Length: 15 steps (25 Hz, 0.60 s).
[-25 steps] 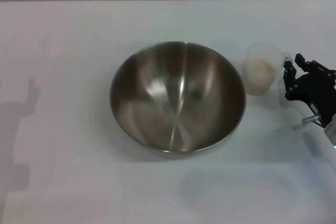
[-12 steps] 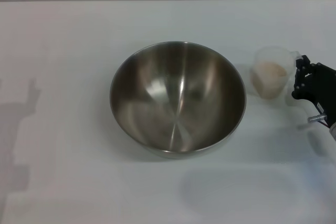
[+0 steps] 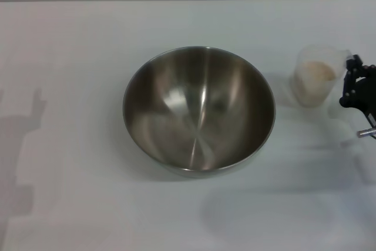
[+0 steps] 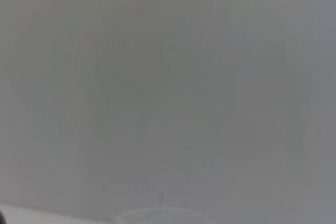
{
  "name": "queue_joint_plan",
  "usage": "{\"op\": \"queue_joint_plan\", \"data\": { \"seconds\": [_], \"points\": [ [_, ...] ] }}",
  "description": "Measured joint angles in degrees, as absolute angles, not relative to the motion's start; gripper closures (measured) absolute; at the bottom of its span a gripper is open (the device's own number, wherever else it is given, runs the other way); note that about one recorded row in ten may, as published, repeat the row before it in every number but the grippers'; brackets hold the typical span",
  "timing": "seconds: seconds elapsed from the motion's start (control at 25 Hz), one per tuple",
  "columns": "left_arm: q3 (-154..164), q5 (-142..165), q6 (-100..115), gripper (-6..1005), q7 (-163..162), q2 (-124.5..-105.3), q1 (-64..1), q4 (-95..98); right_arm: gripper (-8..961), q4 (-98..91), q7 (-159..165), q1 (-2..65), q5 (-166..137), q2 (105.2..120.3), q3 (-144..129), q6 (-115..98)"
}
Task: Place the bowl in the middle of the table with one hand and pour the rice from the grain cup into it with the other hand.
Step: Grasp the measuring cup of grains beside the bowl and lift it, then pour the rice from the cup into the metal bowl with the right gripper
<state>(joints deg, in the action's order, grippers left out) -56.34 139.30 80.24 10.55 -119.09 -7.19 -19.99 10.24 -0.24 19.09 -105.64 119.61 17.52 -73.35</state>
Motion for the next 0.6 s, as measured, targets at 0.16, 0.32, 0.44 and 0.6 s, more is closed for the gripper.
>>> {"op": "queue_joint_plan", "data": {
  "seconds": [0.16,0.32,0.44,0.6],
  "points": [
    [-56.3,139.3,80.2,191,10.5,-119.09,-7.2,-19.9,944,10.3,-0.2,18.2,-105.8,119.53,17.5,-78.8],
    [-56.2,139.3,80.2,191,10.5,-119.09,-7.2,-19.7,944,10.3,-0.3,18.1,-106.0,119.53,17.2,-81.8],
    [-55.8,139.3,80.2,191,10.5,-119.09,-7.2,-19.5,943,10.3,-0.3,18.8,-106.1,119.53,17.1,-83.7],
    [-55.6,139.3,80.2,191,10.5,-119.09,-7.1,-19.4,943,10.5,-0.3,21.2,-106.1,119.45,17.0,-85.8]
  ]
}}
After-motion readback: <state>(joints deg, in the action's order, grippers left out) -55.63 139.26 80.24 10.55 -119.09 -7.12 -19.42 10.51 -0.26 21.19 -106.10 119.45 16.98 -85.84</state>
